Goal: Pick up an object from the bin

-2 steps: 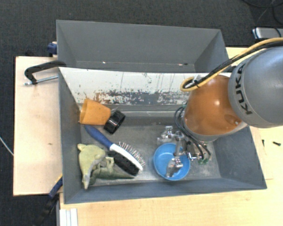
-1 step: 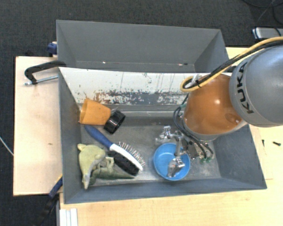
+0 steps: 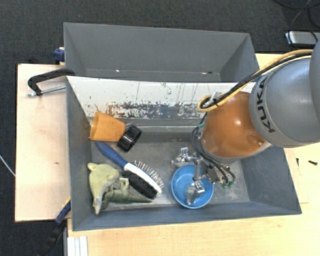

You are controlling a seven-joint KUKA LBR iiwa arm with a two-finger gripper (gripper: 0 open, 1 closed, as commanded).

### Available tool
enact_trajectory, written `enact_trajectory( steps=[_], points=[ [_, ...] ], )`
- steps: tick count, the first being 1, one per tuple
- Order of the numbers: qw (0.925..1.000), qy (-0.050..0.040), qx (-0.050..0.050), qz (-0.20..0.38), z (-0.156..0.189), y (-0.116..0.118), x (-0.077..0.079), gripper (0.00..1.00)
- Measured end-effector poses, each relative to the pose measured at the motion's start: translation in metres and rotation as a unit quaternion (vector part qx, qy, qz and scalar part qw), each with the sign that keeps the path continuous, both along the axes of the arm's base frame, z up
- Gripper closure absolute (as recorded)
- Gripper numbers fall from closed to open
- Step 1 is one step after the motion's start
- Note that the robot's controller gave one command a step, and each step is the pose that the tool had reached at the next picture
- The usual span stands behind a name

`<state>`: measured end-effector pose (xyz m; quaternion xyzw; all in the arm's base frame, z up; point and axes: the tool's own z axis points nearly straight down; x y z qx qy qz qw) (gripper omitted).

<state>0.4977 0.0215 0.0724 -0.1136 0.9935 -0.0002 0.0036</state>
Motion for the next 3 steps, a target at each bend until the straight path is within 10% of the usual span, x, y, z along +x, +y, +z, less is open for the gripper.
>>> enact_trajectory(
  steps=[1,2,3],
  points=[
    [1.0000,0.0021,0.000,-0.001,0.001,0.000,0.001,0.00],
    [0.9999,-0.0128,0.002,-0.001,0.007,0.001,0.009,1.00],
    [1.0000,-0.0039,0.001,-0.001,0.098,0.003,0.013,1.00]
  ],
)
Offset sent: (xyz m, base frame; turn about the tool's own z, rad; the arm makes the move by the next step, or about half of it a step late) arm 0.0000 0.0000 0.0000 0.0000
